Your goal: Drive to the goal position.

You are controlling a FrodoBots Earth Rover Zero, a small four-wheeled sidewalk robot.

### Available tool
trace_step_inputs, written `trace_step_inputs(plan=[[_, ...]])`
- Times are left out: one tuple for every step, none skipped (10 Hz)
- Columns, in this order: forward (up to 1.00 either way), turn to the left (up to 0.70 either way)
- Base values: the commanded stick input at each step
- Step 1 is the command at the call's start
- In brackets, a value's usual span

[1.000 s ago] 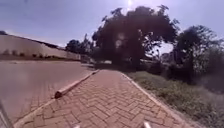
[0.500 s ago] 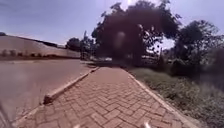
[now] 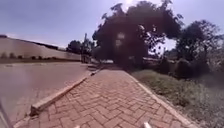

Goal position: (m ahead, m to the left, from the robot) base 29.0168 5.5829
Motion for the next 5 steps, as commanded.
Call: trace_step_inputs(plan=[[0.70, 0.00], [0.70, 0.00], [0.70, 0.00], [0.70, 0.00], [0.70, 0.00]])
